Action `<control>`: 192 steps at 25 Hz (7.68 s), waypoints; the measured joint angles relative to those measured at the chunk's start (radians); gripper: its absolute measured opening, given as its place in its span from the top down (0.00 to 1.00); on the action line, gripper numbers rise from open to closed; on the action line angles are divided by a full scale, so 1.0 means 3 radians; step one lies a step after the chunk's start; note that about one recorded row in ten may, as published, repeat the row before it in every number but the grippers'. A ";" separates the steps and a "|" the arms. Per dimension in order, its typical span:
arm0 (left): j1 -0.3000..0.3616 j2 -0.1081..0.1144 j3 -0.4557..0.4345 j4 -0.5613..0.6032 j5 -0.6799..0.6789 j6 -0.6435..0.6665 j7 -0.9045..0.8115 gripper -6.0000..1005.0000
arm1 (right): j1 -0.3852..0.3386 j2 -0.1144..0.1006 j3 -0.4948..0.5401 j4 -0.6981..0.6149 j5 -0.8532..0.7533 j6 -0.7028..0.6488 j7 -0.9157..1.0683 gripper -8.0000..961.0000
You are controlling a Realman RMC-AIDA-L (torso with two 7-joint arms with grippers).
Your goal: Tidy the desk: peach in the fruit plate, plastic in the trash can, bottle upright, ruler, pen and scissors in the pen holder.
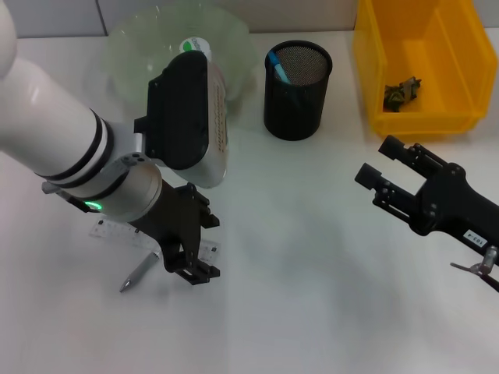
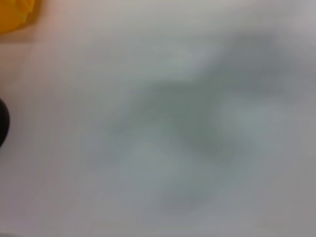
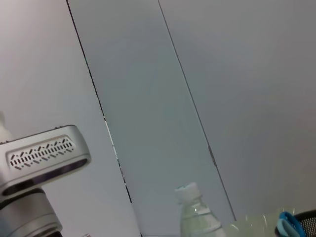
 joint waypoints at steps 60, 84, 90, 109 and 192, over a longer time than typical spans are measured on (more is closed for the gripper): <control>-0.0228 -0.0006 0.0157 -0.0679 0.0222 -0.0401 0.0009 0.30 | 0.0095 0.0005 -0.0010 0.0175 -0.0006 -0.0013 0.0027 0.25; -0.0254 -0.0004 0.0154 -0.0668 0.0273 -0.0311 -0.0034 0.60 | 0.0100 0.0010 -0.0010 0.0188 -0.0006 -0.0026 0.0031 0.25; -0.0249 -0.0006 0.0156 -0.0586 0.0251 -0.0299 -0.0063 0.61 | 0.0097 0.0011 -0.0003 0.0188 0.0000 -0.0029 0.0032 0.25; 0.0093 0.0016 -0.0198 0.0541 -0.0797 -0.0737 -0.0014 0.61 | -0.0005 0.0010 0.0075 0.0244 0.0036 0.0142 0.0001 0.25; -0.0573 -0.0006 0.1132 -0.2824 -0.8197 -0.2367 0.5301 0.60 | 0.0059 0.0021 0.0113 0.0617 0.0038 0.0133 0.0110 0.25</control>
